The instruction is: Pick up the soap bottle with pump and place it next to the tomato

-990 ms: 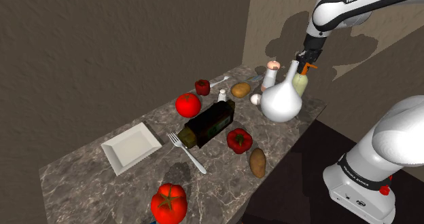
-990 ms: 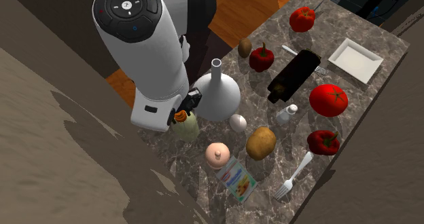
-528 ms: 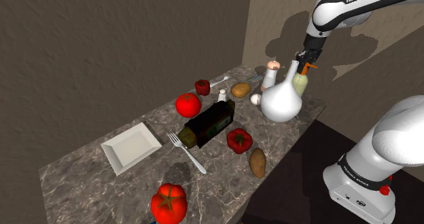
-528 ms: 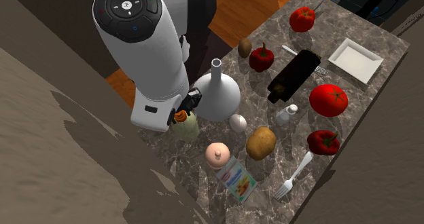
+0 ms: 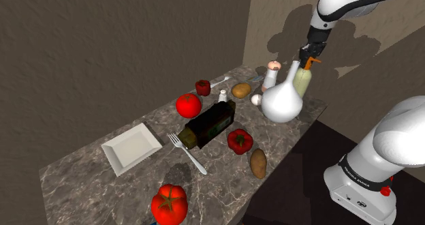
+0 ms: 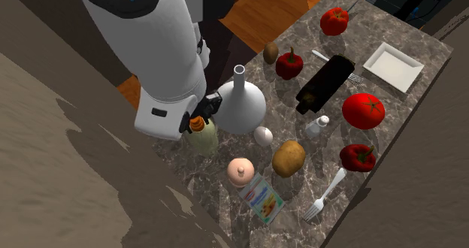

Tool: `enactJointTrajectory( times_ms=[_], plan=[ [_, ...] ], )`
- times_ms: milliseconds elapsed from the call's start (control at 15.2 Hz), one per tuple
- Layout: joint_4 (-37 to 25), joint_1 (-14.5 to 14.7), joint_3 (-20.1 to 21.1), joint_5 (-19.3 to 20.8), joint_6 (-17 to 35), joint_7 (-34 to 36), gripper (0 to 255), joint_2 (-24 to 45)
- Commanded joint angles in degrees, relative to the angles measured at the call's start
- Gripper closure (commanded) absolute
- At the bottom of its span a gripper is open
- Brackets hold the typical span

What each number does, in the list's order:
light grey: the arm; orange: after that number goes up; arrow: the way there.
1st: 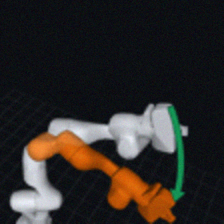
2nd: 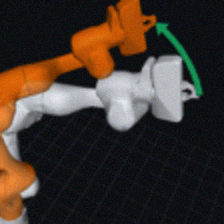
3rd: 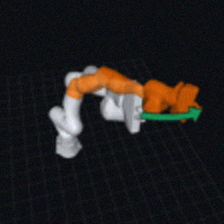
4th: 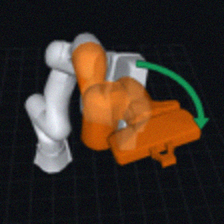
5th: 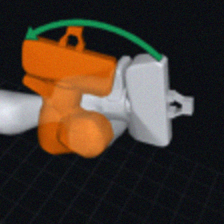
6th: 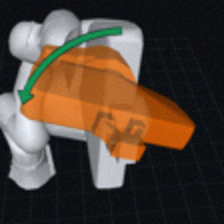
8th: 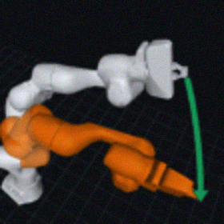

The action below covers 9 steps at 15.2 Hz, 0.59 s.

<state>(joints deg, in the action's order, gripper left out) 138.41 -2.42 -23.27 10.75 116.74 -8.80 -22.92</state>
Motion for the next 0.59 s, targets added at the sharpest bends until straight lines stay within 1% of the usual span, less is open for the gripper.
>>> enactJointTrajectory(
  times_ms=[0, 528],
  plan=[
    [-1.28, 0.05, 0.28, -0.08, -1.74, 0.04, 255, -0.45],
    [-6.28, 0.19, 1.22, -0.39, -8.19, 0.06, 255, -1.93]
  ],
)
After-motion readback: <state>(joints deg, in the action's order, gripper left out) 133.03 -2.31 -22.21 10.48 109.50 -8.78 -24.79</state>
